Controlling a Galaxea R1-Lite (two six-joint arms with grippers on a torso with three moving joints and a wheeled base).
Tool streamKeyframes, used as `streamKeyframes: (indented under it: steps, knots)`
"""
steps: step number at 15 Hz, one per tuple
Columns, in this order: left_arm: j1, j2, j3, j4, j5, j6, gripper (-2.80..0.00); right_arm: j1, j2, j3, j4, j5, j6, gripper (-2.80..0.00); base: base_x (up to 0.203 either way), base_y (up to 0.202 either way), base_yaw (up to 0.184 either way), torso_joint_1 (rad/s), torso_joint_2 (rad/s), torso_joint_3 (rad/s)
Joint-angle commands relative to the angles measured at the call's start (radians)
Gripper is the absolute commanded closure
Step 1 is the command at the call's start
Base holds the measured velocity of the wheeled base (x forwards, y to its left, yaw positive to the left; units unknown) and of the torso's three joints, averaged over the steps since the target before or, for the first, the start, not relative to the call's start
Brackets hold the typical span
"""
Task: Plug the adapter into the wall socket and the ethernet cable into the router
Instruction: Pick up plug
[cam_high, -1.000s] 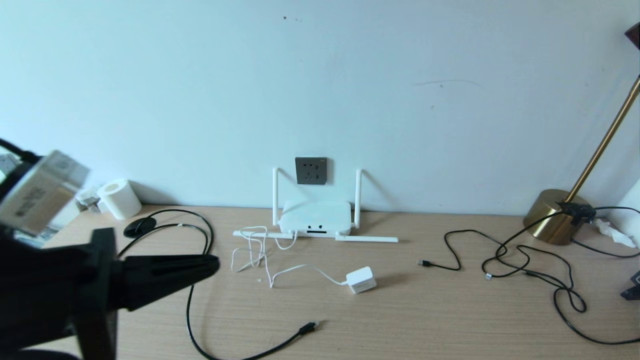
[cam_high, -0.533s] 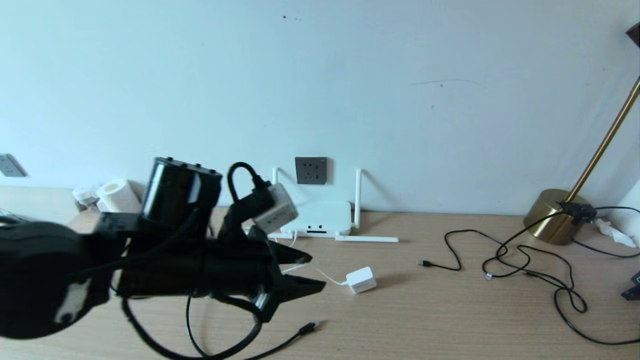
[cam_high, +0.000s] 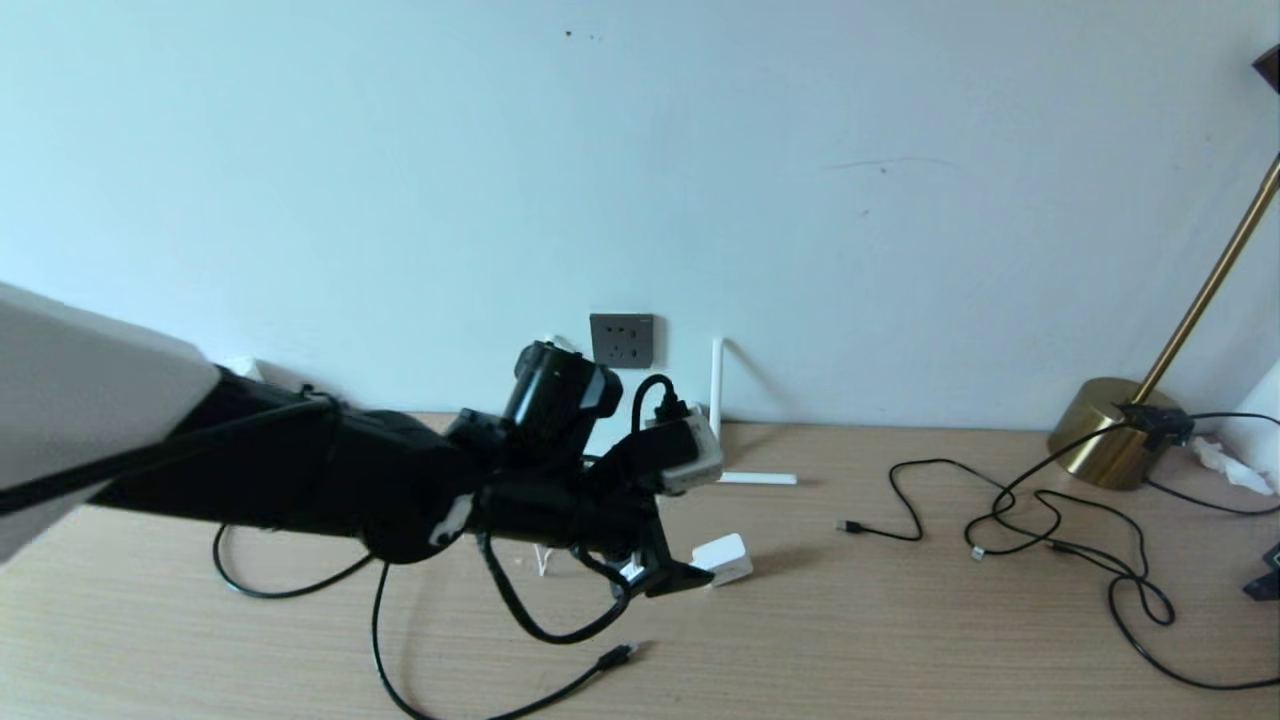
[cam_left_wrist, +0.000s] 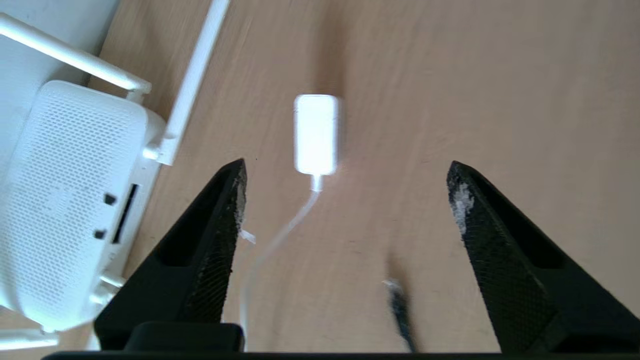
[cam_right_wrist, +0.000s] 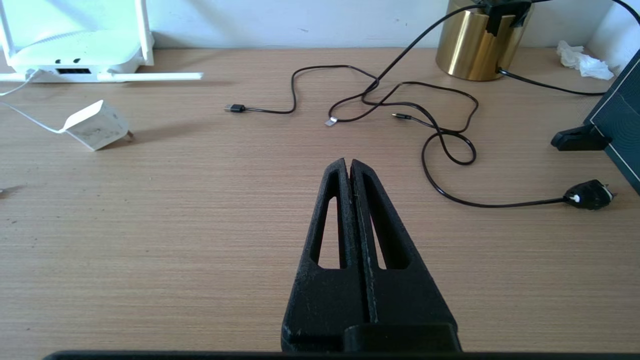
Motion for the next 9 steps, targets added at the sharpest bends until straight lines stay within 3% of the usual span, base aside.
streamKeyframes:
  steps: [1, 9]
  knots:
    - [-0.006, 0.117, -0.08, 0.002, 0.008, 0.019, -2.8, 0.0, -0.001, 0.0, 0.0, 0.0, 0.001, 0.0, 0.0, 0.0, 0.0, 0.0, 0.0, 0.0]
    - [-0.038, 0.313, -0.344, 0.108, 0.117, 0.087, -2.8, 0.0, 0.0, 0.0, 0.0, 0.0, 0.001, 0.0, 0.0, 0.0, 0.0, 0.0, 0.0, 0.0]
